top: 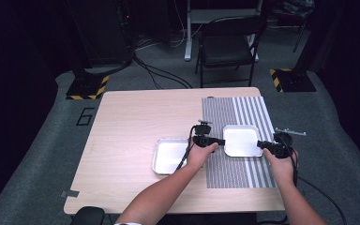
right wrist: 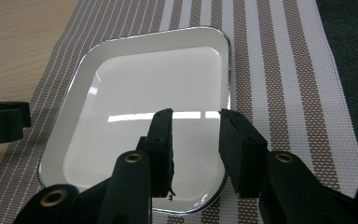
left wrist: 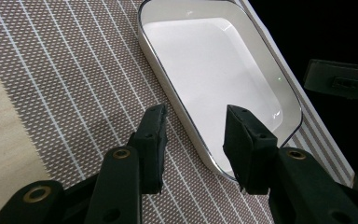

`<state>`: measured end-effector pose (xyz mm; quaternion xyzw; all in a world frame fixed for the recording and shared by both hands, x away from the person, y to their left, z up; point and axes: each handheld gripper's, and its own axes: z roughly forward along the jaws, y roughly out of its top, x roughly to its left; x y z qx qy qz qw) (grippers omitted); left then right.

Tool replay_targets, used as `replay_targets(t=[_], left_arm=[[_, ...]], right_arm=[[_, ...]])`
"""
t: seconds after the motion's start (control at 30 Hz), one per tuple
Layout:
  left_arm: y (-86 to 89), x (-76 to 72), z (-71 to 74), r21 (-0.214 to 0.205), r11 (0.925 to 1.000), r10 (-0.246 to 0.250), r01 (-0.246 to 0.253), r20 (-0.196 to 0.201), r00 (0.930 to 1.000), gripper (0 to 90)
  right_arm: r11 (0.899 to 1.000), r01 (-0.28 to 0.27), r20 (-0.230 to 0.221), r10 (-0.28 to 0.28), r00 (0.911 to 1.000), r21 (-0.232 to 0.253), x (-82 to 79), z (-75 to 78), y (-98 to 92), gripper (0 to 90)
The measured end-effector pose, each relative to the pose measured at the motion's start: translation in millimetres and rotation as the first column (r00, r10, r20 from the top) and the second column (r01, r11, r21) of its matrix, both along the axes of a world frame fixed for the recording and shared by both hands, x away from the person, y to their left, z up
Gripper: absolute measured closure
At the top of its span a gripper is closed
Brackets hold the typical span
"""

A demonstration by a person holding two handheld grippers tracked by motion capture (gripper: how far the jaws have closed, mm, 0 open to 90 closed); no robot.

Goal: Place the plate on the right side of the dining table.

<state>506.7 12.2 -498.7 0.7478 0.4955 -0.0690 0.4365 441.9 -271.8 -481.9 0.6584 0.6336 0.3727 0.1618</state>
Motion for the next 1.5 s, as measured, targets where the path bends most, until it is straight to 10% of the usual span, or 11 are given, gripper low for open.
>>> replay_targets(t=[0.77,1.5], left_arm=[[41.3,-7.6,25.8,-0.032,0.9995,0.010,-0.008,0.054,0.9985,48.1],[131.5,-22.5,35.7,-0.030,0.9977,0.064,-0.061,0.113,0.9915,46.7]], right_arm=[[0.990,-0.124,0.064,0.120,0.9907,0.062,-24.3,26.6,18.4,54.9],[0.978,-0.210,0.118,0.207,0.9711,0.012,-54.1,33.6,67.4,56.5]])
